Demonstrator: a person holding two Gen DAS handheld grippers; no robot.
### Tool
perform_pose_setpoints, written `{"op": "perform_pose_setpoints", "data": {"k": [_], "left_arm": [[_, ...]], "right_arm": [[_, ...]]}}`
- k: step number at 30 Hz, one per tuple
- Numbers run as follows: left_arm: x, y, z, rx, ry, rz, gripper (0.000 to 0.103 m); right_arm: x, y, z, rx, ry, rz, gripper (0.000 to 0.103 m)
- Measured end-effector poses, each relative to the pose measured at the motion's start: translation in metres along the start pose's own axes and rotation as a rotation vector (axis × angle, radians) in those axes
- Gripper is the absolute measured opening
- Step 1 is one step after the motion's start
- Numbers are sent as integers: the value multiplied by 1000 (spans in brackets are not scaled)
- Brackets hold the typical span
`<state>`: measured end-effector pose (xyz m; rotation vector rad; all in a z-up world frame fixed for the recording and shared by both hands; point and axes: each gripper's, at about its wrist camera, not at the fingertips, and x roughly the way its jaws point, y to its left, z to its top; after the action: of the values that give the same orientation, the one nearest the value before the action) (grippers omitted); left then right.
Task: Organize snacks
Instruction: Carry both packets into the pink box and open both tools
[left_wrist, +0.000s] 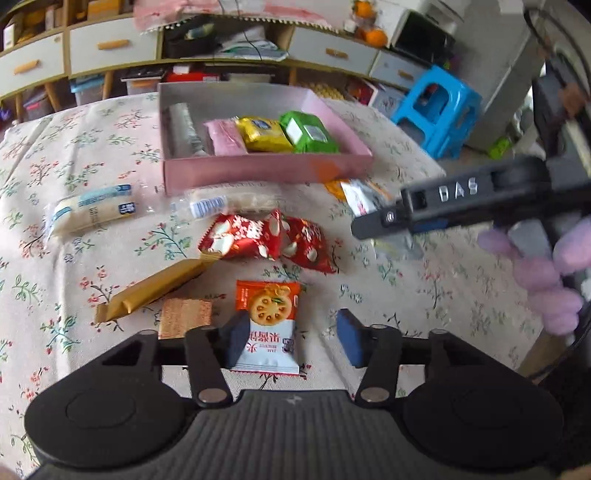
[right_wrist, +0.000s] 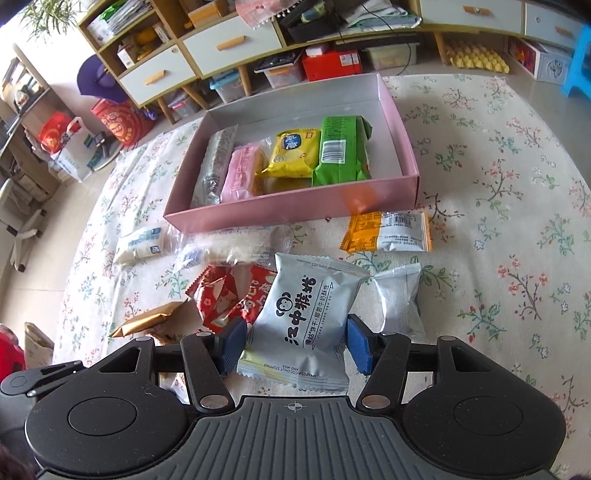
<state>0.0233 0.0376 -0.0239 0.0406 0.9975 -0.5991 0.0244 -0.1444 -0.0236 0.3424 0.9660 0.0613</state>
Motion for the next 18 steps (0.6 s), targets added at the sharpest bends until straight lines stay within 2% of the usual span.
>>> {"op": "perform_pose_setpoints", "data": {"k": [5, 6, 11, 12, 14, 15, 18], "left_arm": [[28, -7, -1, 43, 76, 71, 58], [33, -8, -1, 55, 78, 92, 62], [45, -16, 0, 107, 71, 153, 65], [45, -17, 1, 114, 70, 165, 63], [45, -20, 2, 127, 61, 188, 51], [44, -19, 2, 125, 58, 187, 41], [43, -17, 4, 88, 58, 180, 36]], "right_arm": [[0, -6, 1, 24, 10, 5, 58], [0, -7, 1, 23, 11, 6, 58], [2, -8, -1, 8, 20, 5, 58], [2, -9, -1, 9, 23, 3, 58], [3, -10, -2, 12, 28, 1, 58], [3, -10, -2, 16, 30, 1, 58], [0, -11, 0, 19, 21, 6, 58]]}}
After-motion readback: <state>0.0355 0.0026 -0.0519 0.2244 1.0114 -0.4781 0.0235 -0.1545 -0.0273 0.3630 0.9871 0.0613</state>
